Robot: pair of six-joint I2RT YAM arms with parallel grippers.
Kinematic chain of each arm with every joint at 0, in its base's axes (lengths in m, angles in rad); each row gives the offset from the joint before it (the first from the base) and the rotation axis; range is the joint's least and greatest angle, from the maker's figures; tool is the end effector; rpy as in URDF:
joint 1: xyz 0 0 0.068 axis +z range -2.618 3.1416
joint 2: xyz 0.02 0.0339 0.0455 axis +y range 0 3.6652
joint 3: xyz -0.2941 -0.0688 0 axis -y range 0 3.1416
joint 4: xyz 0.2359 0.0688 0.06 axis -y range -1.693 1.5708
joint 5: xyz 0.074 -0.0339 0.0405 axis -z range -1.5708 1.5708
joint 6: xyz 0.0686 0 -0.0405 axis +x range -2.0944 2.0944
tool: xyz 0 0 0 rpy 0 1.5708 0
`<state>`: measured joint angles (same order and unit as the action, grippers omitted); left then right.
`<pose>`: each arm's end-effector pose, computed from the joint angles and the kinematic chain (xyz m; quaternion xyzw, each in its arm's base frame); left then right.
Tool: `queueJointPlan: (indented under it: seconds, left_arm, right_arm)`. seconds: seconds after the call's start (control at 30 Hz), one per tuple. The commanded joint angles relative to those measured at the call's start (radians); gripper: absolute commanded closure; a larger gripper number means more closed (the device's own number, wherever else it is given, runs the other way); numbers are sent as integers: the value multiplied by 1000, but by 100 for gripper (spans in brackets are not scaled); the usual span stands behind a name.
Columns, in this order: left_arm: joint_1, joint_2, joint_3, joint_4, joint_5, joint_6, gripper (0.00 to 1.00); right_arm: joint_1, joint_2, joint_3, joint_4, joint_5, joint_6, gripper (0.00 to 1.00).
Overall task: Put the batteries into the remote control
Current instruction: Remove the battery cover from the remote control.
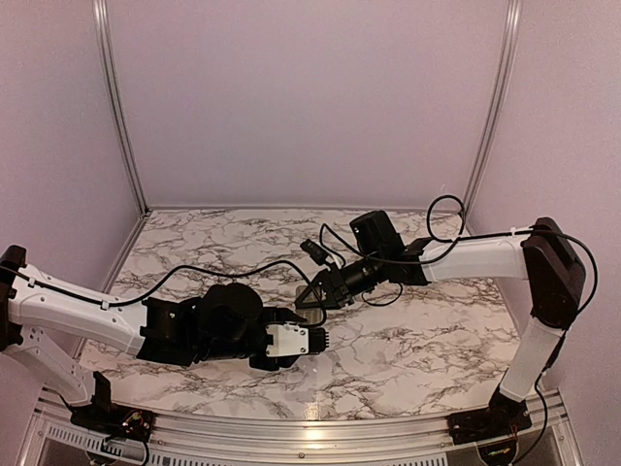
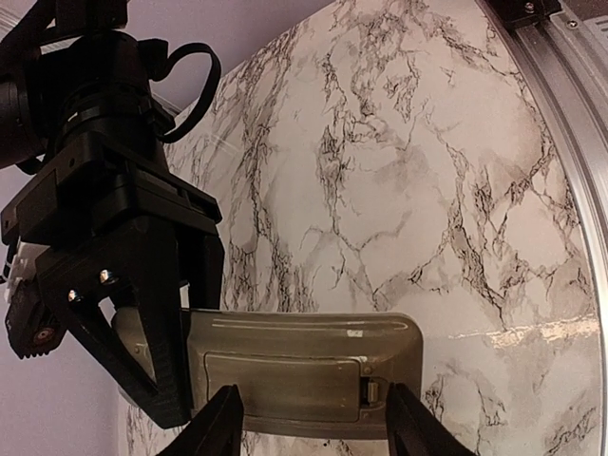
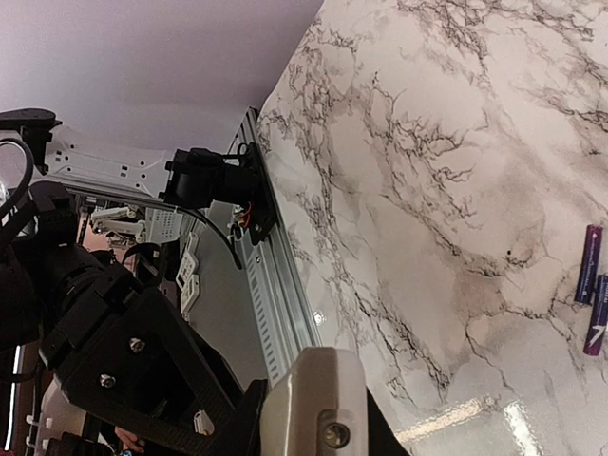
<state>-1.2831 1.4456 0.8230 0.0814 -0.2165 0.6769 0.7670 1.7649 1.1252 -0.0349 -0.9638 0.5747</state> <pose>0.1080 -0.3130 0.2438 0.6890 0.5262 -0.0563 0.4952 0.2418 0.3113 0.2387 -0.2765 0.7757 0.5658 0.0410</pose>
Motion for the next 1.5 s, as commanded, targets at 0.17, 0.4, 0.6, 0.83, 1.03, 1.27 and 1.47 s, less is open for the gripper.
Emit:
queueJointPlan:
  seconds: [0.17, 0.4, 0.6, 0.83, 1.03, 1.27, 1.47]
  left_arm:
    - [5, 30, 36, -23, -17, 3, 47]
    - [5, 56, 47, -42, -13, 12, 46]
    - [7, 47, 40, -36, -2, 6, 45]
    - [18, 51, 18, 1, -80, 24, 52]
    - [10, 27, 5, 76, -136, 66, 57]
    - [-13, -24, -28, 148, -169, 110, 58]
    - [-16, -33, -36, 150, -164, 107, 57]
  right_arm:
    - [17, -22, 39, -23, -16, -17, 100]
    - [17, -25, 36, -12, -19, -6, 100]
    - [17, -24, 37, -8, -28, -5, 100]
    - [23, -25, 33, -1, -54, -2, 100]
    - [22, -9, 27, -4, -59, 3, 100]
    - [-3, 8, 17, -2, -46, 24, 100]
    - [-30, -1, -2, 14, -39, 44, 100]
